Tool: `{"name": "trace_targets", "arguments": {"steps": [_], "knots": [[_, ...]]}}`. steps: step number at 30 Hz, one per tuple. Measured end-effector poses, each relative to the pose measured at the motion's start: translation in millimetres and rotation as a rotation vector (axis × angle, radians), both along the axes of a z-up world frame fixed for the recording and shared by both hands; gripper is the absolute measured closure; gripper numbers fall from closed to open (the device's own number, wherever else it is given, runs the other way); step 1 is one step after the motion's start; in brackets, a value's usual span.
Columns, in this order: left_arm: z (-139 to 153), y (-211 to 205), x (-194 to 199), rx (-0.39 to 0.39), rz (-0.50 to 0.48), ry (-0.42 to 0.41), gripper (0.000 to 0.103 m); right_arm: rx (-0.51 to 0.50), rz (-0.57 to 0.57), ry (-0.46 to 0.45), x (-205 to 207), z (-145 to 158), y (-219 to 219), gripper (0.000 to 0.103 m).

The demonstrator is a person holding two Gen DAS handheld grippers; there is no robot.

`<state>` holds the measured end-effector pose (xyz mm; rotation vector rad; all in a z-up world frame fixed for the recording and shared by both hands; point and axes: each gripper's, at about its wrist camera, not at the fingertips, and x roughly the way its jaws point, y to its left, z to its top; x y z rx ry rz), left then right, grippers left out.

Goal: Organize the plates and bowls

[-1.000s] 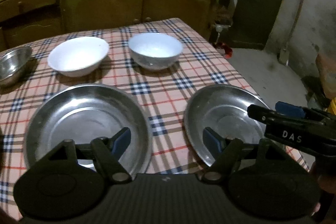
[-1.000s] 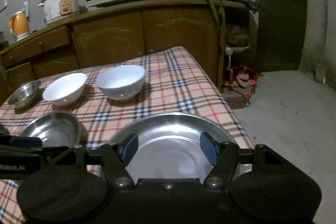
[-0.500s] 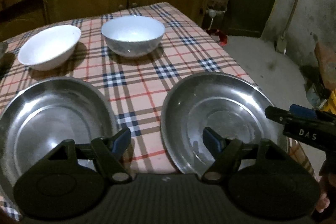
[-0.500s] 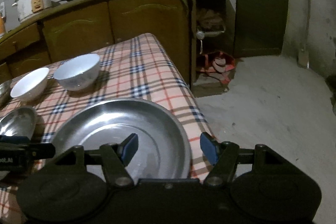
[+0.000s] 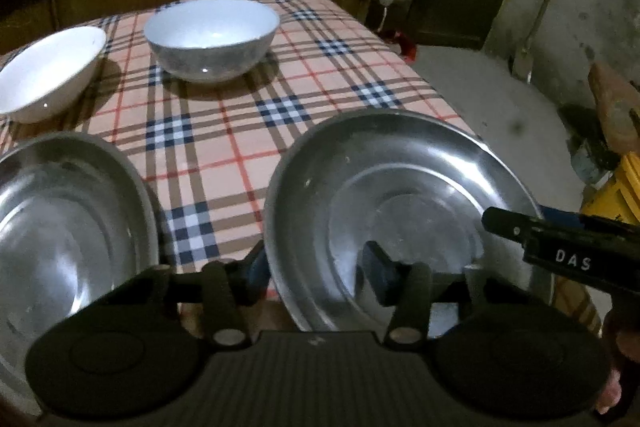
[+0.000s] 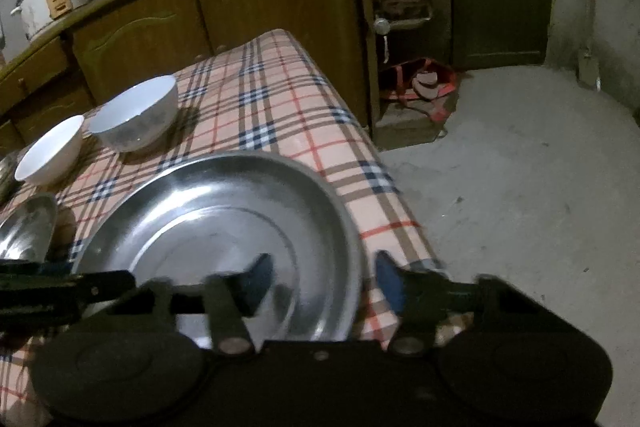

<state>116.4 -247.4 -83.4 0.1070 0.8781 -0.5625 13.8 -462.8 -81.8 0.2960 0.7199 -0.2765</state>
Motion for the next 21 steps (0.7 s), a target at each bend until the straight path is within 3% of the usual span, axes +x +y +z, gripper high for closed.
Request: {"name": "trace_targets", "arguments": {"steps": [5,8,21], "knots": [[1,5,6,0.001,0.041,0.003,0.083,-0.006,-0.049,-0.012,-4,0,-5,0.073],[2,7,5,-0.006,0.040,0.000,0.084,-0.020,-0.062,-0.035,-8,4,-5,0.078],[34,16,-8,0.004,0.030,-0.082,0.084,-0.050,-0.048,-0.097,-22,31,9,0.078]]}}
